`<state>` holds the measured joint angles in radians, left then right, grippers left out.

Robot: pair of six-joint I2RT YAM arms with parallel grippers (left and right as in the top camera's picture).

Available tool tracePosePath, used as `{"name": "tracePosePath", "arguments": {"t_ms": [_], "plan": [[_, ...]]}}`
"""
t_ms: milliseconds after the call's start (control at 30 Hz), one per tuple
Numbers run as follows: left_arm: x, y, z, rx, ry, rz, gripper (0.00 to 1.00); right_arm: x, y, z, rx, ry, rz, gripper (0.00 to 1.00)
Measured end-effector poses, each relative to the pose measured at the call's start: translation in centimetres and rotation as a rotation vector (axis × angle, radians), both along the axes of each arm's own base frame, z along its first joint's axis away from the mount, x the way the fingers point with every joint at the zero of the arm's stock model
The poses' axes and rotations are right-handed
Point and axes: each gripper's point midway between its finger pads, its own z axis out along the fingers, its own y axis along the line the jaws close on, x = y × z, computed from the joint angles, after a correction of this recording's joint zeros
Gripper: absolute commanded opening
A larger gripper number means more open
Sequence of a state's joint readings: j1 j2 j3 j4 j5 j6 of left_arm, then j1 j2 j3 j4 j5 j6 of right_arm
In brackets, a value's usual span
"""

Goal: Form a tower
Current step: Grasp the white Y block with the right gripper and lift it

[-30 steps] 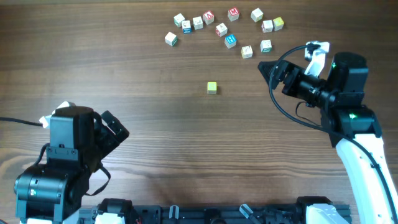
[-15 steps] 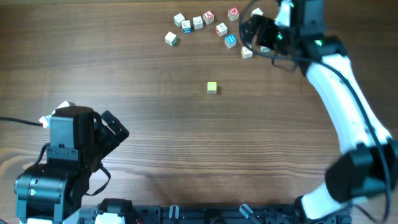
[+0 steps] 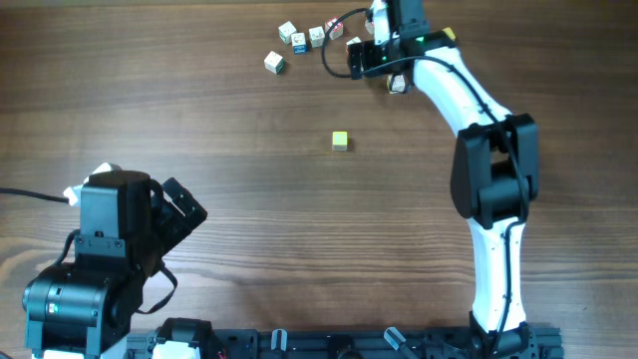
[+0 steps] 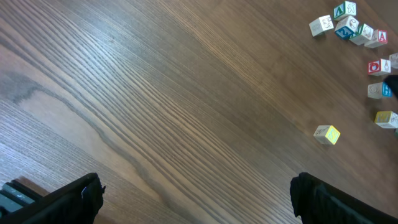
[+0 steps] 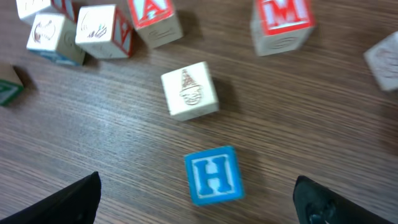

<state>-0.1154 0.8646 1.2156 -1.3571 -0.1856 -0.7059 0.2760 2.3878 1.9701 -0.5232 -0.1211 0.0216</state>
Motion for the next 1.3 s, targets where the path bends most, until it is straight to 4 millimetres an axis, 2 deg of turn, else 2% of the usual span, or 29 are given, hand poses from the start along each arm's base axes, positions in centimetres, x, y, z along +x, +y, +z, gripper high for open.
{"name": "tracePosePath", "arguments": {"t_ms": [100,233,333,567,767,900,1033,1100,1133,1300], "plan": [[0.0,0.0,0.0,0.000,0.000,0.000,1.00,-0.1,0.9,-1.1,-0.052,-0.010,0.034,0.86],[0.0,0.0,0.0,0.000,0.000,0.000,1.00,-0.2,0.6,-2.9,-0.095,0.006,0.033,0.80],[0.0,0.0,0.0,0.000,0.000,0.000,1.00,0.3,0.5,-2.6,-0.096,-0.018,0.028,0.67],[0.0,0.0,0.0,0.000,0.000,0.000,1.00,1.0,0.7,-2.2,-0.093,-0.053,0.032,0.64],[0.0,0.0,0.0,0.000,0.000,0.000,1.00,1.2,0.6,-4.6,-0.096,-0.036,0.018,0.45],[0.0,0.0,0.0,0.000,0.000,0.000,1.00,1.5,0.7,-4.4,-0.072,-0.039,-0.012,0.34],[0.0,0.0,0.0,0.000,0.000,0.000,1.00,1.0,0.5,-4.2,-0.056,-0.009,-0.049,0.32],[0.0,0.0,0.0,0.000,0.000,0.000,1.00,0.5,0.3,-3.0,-0.051,0.002,-0.063,0.32],[0.0,0.0,0.0,0.000,0.000,0.000,1.00,0.2,0.2,-1.5,-0.041,0.006,-0.079,0.31],[0.0,0.0,0.0,0.000,0.000,0.000,1.00,-1.9,-0.4,9.0,0.049,-0.040,-0.172,0.30]]}}
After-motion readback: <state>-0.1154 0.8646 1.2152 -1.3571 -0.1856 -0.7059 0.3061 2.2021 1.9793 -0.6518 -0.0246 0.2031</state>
